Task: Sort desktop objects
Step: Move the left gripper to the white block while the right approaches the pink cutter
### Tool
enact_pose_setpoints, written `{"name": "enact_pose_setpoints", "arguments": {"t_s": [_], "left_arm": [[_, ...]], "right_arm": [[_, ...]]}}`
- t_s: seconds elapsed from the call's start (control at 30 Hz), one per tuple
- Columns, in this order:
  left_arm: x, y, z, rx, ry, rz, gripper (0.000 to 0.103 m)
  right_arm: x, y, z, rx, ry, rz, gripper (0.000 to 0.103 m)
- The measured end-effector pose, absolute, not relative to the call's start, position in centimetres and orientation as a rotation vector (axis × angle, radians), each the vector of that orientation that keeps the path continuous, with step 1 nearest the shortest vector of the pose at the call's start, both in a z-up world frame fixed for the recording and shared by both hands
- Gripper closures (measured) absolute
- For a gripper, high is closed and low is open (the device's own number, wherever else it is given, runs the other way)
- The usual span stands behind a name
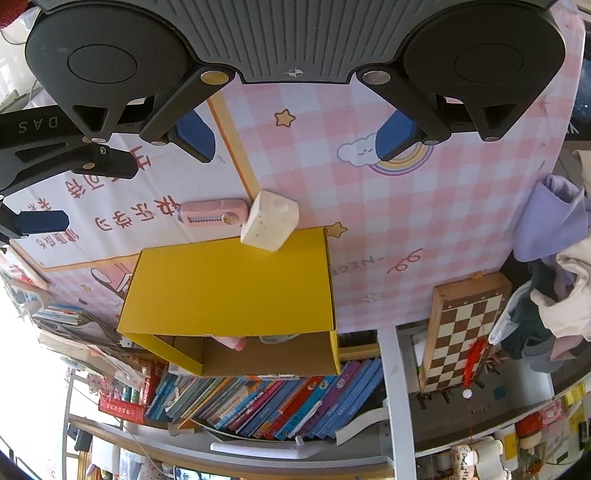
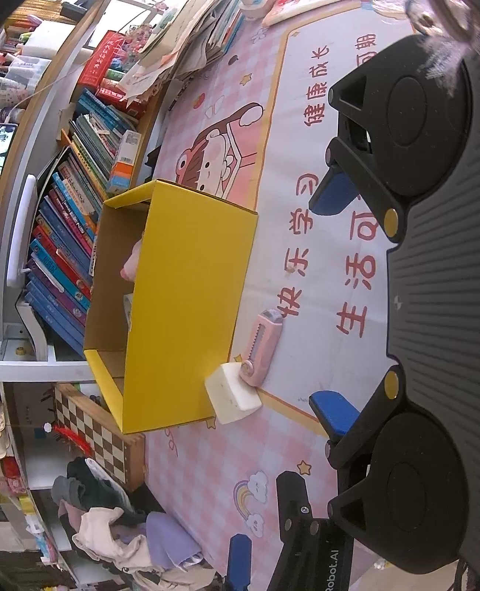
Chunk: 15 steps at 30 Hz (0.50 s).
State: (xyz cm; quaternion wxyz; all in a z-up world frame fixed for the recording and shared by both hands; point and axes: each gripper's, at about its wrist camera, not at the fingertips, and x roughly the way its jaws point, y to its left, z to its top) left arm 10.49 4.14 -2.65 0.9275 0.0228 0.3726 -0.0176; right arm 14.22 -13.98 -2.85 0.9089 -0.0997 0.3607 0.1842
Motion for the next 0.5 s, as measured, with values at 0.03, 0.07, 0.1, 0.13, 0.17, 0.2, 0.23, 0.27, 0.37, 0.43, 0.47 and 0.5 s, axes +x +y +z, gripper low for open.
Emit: {"name": "enact_pose_setpoints", "arguments": {"t_s": [0.03,0.07,0.1,0.13,0.17,0.2,0.23,0.27,0.37,0.43,0.47,0.5], "left_arm": [[10.6,4.1,-2.7,0.047,0.764,-0.036,0.007],[10.7,4.1,-2.7,0.047,0.765,-0.035,0.007],[10.8,4.1,-2.7,0.046,0.766,-0.035,0.007],[10.9,4.1,-2.7,0.045,0.768,-0.035,0.007],[11.0,4.1,-2.8,0.043,0.769,-0.034,0.007],[11.1,4.1,-2.8,0.043,0.77,-0.035,0.007],[11.3,4.0,-2.9,0.043,0.772,-0.035,0.007],[11.4,4.0,-2.9,0.044,0.774,-0.036,0.007],[11.6,3.9,-3.0,0.046,0.775,-0.039,0.007],[11.8,3.8,-3.0,0.048,0.768,-0.041,0.009],[11.9,3.8,-2.9,0.049,0.764,-0.04,0.009],[12.0,3.7,-2.9,0.049,0.762,-0.041,0.01]], "right_arm": [[14.4,-14.0,-2.8,-0.206,0.745,0.38,0.001],[14.5,-14.0,-2.9,-0.207,0.746,0.381,0.001],[14.6,-14.0,-2.9,-0.208,0.747,0.381,0.001],[14.8,-14.0,-2.9,-0.209,0.748,0.381,0.001],[14.9,-14.0,-2.9,-0.21,0.748,0.381,0.001],[15.0,-14.0,-2.9,-0.211,0.749,0.381,0.001],[15.1,-14.1,-2.9,-0.212,0.75,0.382,0.001],[15.3,-14.1,-2.9,-0.212,0.751,0.382,0.001],[15.6,-14.0,-2.9,-0.216,0.755,0.388,0.002],[15.9,-14.0,-2.9,-0.217,0.756,0.395,0.003],[16.0,-13.9,-2.9,-0.218,0.756,0.399,0.003],[16.2,-13.9,-2.9,-0.219,0.757,0.403,0.005]]}}
